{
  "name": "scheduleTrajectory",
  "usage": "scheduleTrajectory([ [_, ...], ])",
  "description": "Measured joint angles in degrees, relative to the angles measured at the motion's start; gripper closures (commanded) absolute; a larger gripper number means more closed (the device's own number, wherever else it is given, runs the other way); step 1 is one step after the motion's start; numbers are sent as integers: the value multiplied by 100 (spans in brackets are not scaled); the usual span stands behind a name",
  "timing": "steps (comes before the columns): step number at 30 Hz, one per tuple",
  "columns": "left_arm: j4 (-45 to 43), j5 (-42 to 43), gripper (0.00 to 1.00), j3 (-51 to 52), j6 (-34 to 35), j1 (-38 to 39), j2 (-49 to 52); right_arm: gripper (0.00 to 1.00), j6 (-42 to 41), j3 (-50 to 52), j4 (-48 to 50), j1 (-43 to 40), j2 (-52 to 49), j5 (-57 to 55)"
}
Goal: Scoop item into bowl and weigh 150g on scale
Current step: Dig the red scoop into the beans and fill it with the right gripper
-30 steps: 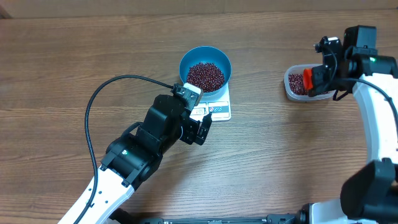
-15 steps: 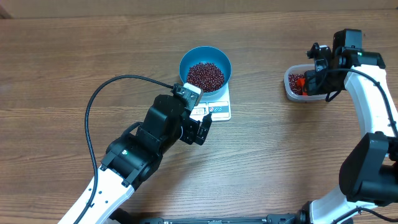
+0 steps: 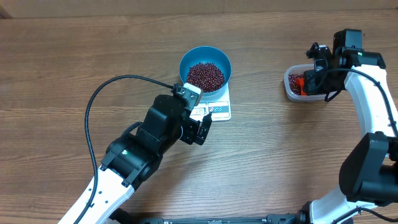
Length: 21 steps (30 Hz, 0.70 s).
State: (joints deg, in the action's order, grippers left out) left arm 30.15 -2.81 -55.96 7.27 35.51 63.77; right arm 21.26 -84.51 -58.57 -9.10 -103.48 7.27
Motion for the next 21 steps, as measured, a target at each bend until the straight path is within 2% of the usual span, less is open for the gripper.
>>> scheduleTrajectory([
  [6, 0, 0, 1, 0, 0, 0, 0, 96, -2, 0, 15, -251, 0, 299],
  [21, 0, 0, 0, 0, 0, 0, 0, 96, -24, 0, 50, -1526, 0, 2608],
])
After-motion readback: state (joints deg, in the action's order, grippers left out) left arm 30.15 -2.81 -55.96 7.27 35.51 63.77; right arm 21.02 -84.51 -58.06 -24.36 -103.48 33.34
